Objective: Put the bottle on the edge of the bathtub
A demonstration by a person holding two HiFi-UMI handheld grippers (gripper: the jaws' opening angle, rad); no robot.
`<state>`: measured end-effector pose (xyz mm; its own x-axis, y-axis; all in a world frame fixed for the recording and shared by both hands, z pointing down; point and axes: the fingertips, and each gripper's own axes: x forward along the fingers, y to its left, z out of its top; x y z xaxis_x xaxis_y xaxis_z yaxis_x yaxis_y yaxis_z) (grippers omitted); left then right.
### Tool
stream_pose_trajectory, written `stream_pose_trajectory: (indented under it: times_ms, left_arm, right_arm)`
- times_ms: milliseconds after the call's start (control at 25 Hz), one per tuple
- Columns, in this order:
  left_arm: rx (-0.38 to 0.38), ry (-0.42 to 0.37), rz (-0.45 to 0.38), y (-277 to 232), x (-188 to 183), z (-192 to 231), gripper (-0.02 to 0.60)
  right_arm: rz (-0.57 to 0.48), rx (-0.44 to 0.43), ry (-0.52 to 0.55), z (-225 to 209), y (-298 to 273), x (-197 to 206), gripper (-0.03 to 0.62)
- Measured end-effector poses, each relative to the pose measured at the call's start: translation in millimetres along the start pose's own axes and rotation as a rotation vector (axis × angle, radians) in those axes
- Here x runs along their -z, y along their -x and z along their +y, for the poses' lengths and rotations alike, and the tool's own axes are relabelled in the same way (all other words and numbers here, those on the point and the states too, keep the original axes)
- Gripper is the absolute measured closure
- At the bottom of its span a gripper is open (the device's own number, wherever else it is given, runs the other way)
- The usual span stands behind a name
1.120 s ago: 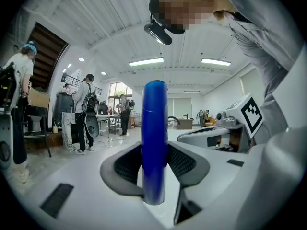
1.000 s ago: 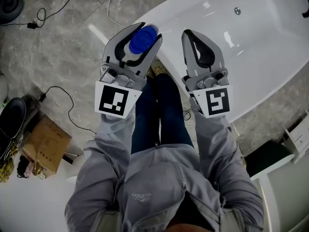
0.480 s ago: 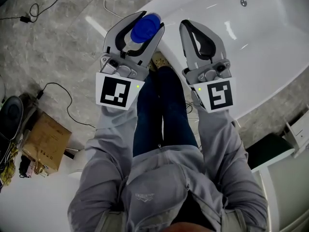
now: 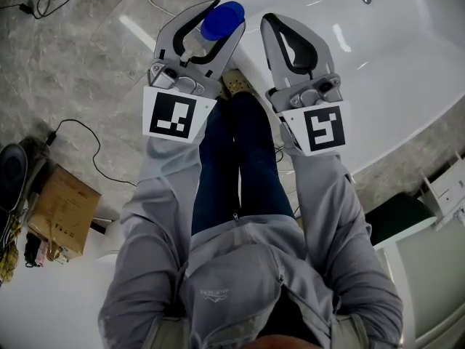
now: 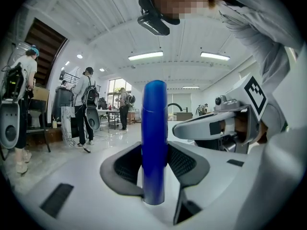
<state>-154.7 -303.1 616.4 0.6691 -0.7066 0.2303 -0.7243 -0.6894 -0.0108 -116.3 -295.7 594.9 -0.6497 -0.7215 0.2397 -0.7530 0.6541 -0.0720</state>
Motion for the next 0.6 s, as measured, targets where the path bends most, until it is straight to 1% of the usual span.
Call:
stream_pose_trajectory:
  times_ms: [200, 360, 600]
  left_arm:
    - [0.010, -0.008, -0.003, -5.6, 2.9, -2.2, 0.426]
    - [0.010, 0.007, 0.000, -10.2, 8.8, 0.0, 0.426]
    - [0.029, -0.002, -0.008, -14.7, 18.4, -2.6, 0.426]
  right_arm:
    - [0.017, 0.010, -0.017, -1.2, 0.7, 5.4, 0.591]
    - [0.040, 0.001, -0.008, -1.4, -2.0, 11.8, 0.591]
    - [0.063, 0.005, -0.005, -2.0, -2.7, 21.2, 0.591]
